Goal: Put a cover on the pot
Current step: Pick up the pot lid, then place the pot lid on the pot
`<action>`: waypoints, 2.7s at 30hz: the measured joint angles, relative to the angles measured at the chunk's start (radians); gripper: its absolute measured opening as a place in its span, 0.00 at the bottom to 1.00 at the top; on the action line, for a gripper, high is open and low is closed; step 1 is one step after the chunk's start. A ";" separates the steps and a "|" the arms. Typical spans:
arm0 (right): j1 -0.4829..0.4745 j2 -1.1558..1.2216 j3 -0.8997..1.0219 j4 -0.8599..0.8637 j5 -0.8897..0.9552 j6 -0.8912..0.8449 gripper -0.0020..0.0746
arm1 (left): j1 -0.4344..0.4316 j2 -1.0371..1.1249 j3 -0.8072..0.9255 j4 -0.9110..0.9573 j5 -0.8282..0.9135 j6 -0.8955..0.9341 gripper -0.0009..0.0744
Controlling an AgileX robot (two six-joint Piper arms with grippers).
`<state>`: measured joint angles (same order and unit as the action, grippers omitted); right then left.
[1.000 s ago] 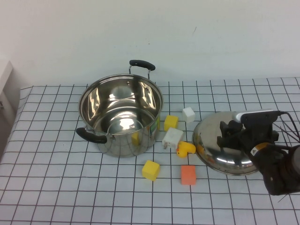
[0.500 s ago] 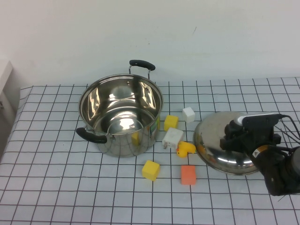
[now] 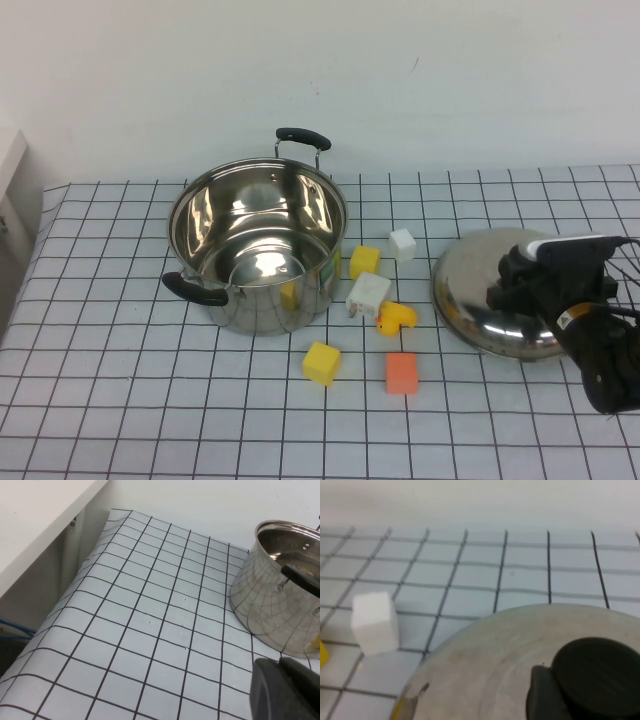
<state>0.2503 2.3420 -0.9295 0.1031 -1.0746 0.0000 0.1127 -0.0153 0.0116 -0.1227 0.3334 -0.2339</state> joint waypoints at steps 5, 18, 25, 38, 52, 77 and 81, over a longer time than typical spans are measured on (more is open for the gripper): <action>-0.001 -0.032 0.017 -0.043 -0.034 0.000 0.49 | 0.000 0.000 0.000 0.000 0.000 0.000 0.01; -0.001 -0.515 0.133 -0.116 0.371 -0.069 0.49 | 0.000 0.000 0.000 0.000 0.000 0.000 0.01; 0.025 -0.731 0.027 -0.442 0.628 0.275 0.49 | 0.000 0.000 0.000 0.000 0.000 0.000 0.01; 0.203 -0.501 -0.454 -0.995 0.635 0.794 0.49 | 0.000 0.000 0.000 0.000 0.000 0.000 0.01; 0.308 -0.084 -0.817 -1.167 0.646 0.992 0.49 | 0.000 0.000 0.000 0.000 0.000 0.004 0.01; 0.318 0.075 -0.940 -1.206 0.686 1.022 0.49 | 0.000 0.000 0.000 0.000 0.000 0.004 0.01; 0.325 0.080 -0.946 -1.209 0.680 1.008 0.49 | 0.000 0.000 0.000 0.000 0.000 0.004 0.01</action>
<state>0.5748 2.4216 -1.8752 -1.1056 -0.3948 1.0075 0.1127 -0.0153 0.0116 -0.1227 0.3334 -0.2297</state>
